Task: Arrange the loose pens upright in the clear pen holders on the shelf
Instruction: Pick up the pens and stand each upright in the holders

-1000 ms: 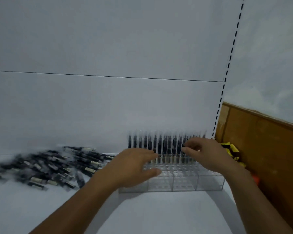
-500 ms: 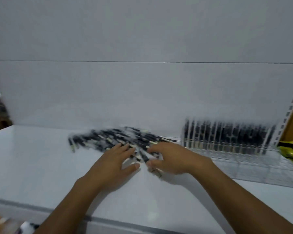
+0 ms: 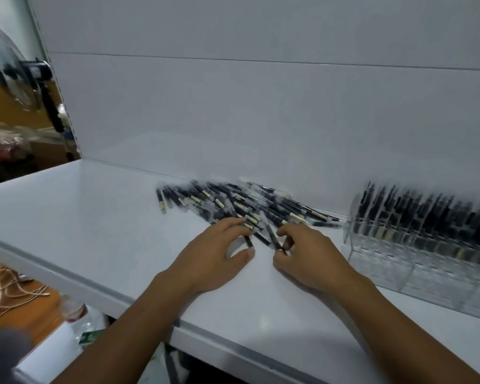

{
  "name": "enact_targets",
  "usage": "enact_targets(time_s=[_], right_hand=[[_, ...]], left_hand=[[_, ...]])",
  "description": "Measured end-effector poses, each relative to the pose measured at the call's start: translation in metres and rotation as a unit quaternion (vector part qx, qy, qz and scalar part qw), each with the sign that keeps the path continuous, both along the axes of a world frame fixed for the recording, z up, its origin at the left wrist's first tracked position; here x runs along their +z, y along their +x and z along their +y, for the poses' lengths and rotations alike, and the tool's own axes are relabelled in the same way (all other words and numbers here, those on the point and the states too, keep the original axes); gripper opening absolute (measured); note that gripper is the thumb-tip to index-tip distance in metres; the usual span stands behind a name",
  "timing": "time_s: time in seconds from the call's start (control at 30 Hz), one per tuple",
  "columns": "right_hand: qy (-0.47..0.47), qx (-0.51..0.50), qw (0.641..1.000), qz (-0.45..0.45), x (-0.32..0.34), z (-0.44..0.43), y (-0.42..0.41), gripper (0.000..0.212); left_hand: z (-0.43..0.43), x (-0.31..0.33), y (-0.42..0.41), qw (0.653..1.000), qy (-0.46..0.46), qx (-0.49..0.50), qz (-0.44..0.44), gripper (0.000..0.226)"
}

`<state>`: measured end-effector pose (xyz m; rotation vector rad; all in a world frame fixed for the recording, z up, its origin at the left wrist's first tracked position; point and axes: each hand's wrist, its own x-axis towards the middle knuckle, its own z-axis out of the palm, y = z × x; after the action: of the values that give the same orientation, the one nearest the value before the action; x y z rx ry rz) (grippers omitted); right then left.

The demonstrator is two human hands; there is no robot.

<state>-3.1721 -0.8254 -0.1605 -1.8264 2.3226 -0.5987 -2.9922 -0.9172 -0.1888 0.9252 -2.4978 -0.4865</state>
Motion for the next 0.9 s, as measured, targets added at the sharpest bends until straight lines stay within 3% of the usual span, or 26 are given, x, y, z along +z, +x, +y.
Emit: enact_targets(time_s=[0.1, 0.3, 0.4, 0.53, 0.6, 0.7, 0.77, 0.9], right_hand=[[-0.020, -0.008, 0.999, -0.028, -0.003, -0.001, -0.002, 0.033], [-0.042, -0.012, 0.996, -0.079, -0.009, -0.003, -0.003, 0.031], [-0.052, -0.005, 0.993, -0.103, -0.011, -0.003, -0.005, 0.031], [-0.064, 0.005, 0.992, -0.110, -0.014, -0.004, -0.007, 0.033], [-0.066, 0.006, 0.991, -0.113, -0.015, -0.004, -0.008, 0.033], [-0.068, 0.006, 0.991, -0.118, -0.015, -0.004, -0.009, 0.033], [-0.064, 0.006, 0.991, -0.119, -0.014, -0.004, -0.008, 0.032], [-0.061, 0.011, 0.991, -0.119, -0.013, -0.002, -0.008, 0.033]], left_hand=[[0.003, 0.003, 0.000, 1.000, 0.000, 0.000, 0.020, 0.025], [0.007, 0.006, 0.004, 0.996, 0.021, 0.028, 0.084, 0.015], [0.006, 0.008, 0.008, 0.987, 0.066, 0.067, 0.133, 0.021], [-0.005, 0.007, 0.010, 0.976, 0.032, 0.136, 0.165, 0.027], [-0.012, 0.006, 0.011, 0.974, 0.000, 0.185, 0.128, 0.043], [-0.017, 0.010, 0.008, 0.975, 0.028, 0.221, 0.017, 0.067], [-0.018, 0.012, 0.002, 0.972, 0.037, 0.229, -0.023, 0.071], [-0.014, 0.016, -0.002, 0.971, 0.058, 0.229, -0.025, 0.064]])
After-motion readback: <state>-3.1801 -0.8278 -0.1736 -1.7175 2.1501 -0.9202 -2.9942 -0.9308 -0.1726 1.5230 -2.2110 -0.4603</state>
